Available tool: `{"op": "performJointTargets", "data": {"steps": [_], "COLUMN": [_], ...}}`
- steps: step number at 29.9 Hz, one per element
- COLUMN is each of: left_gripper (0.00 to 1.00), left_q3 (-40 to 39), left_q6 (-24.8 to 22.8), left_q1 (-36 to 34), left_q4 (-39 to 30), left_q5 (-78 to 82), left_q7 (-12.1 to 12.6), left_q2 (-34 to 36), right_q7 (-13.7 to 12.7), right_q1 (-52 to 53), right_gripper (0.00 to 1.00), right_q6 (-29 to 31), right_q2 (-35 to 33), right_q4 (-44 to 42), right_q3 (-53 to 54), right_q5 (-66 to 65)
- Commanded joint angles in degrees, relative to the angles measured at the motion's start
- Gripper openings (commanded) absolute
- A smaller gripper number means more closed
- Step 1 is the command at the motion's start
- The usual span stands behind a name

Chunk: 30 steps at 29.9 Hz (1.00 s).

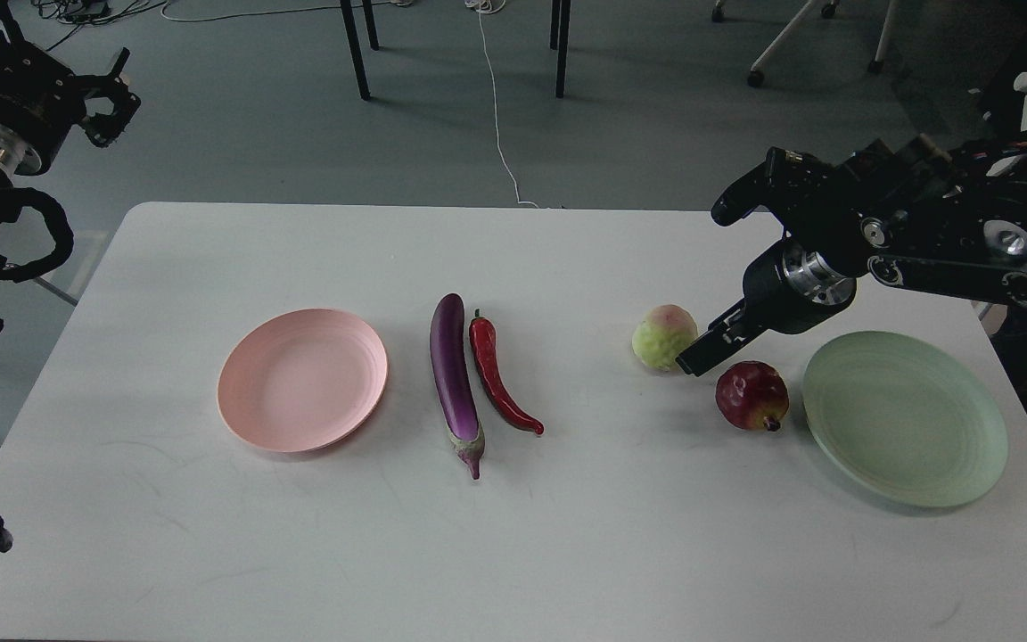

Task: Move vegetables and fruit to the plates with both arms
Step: 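Reach the right gripper down and grasp the red apple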

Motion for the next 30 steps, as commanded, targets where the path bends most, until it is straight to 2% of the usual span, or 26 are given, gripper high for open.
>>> {"op": "performJointTargets", "data": {"steps": [1,5,9,23,27,30], "left_gripper": [0.99,0.99,0.99,0.99,0.99,0.99], "left_q3": [0.0,0.0,0.0,0.0,0.0,0.0], "left_q6": [0.0,0.0,0.0,0.0,0.0,0.0], "left_q1": [-0.07,-0.07,-0.07,0.37,0.46,0.46], "left_q4": [0.0,0.0,0.0,0.18,0.44,0.53], "left_q5": [-0.09,-0.09,0.0,0.0,0.0,0.0], "left_q7": [0.02,-0.16,-1.65,-2.09,-2.18,-2.09], "left_q2": [-0.06,-0.06,0.21,0.65,0.65,0.65], "right_q7": [-0.01,-0.01,-0.01,-0.09,-0.09,-0.01], "right_q1": [-3.37,-5.75,-7.42,-13.22,-14.28,-14.37], "right_gripper": [0.99,0.99,0.99,0.99,0.96,0.95], "right_q6": [0.01,0.01,0.01,0.01,-3.73,-4.08], "right_q2": [0.06,0.15,0.15,0.76,1.2,1.2], "right_q4": [-3.32,-4.47,-5.7,-9.92,-10.36,-10.36], "right_q3": [-0.22,-0.22,-0.22,0.13,0.48,0.4], "right_q5": [-1.87,-2.22,-2.31,-2.31,-2.22,-2.22]}}
